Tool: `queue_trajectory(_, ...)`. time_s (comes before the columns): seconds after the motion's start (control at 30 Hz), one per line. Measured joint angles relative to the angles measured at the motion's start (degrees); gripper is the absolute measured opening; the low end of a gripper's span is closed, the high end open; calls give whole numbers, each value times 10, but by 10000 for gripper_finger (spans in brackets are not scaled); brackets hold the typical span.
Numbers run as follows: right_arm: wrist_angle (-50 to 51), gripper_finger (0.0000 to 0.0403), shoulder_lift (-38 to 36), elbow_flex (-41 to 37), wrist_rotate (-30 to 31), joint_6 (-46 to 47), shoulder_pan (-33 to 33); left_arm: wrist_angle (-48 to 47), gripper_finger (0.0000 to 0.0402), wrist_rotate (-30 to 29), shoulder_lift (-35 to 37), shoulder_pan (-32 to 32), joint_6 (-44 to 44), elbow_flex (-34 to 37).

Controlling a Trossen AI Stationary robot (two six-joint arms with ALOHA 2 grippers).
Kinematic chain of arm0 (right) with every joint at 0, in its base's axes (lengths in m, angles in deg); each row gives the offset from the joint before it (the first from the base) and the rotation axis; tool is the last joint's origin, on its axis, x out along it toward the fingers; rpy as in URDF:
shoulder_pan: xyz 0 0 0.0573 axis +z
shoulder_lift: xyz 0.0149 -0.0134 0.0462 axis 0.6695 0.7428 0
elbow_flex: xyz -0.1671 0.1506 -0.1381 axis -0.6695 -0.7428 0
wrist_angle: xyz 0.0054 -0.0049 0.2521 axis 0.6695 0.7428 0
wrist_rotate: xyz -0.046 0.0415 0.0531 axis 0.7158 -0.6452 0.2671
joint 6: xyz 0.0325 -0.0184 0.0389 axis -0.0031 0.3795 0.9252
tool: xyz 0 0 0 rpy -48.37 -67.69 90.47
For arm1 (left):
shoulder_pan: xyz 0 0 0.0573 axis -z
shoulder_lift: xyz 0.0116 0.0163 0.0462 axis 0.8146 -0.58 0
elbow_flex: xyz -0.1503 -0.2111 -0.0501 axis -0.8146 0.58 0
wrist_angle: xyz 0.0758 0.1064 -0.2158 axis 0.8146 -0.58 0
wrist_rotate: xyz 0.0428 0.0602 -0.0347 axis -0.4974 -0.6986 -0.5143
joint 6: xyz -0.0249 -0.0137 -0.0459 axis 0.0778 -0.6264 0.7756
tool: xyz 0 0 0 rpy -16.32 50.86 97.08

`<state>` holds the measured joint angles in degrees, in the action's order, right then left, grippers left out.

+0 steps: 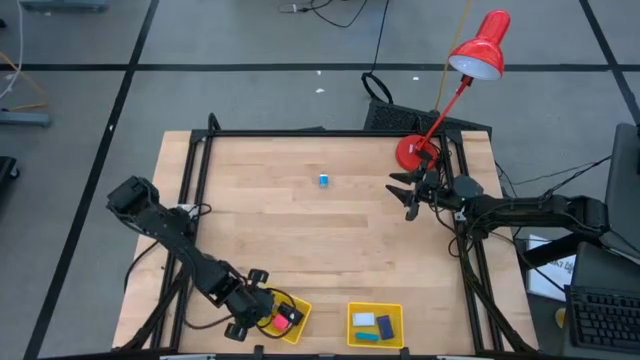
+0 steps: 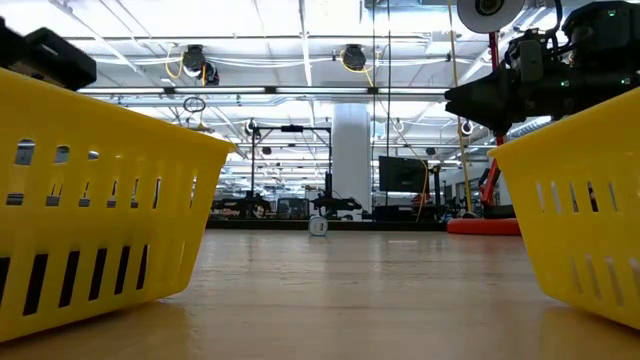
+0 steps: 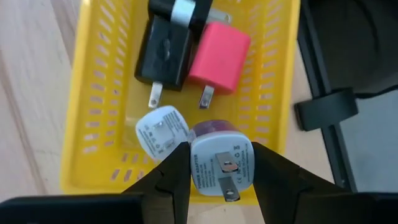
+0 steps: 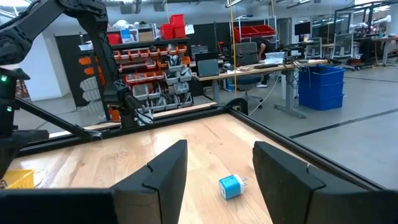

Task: Pick & Place Office items
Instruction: Put the purple adapter into the left yellow bin, then put the blue adapter into the left yellow bin

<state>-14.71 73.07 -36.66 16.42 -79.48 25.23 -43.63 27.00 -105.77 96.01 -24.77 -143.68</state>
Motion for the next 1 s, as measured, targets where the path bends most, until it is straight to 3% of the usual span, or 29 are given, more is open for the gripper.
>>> queue_trajectory(0.4,0,171,0,0,0,0,0,6,144,30,-24,-15,35,0)
queue_trajectory(0.53,2,171,0,0,0,0,0,25,176,27,-24,-17,82,0)
queue_trajectory(0.87,4,171,0,0,0,0,0,73,246,17,-24,-18,84,0)
queue_trajectory(1.0,8,171,0,0,0,0,0,80,258,86,-13,-30,99,0)
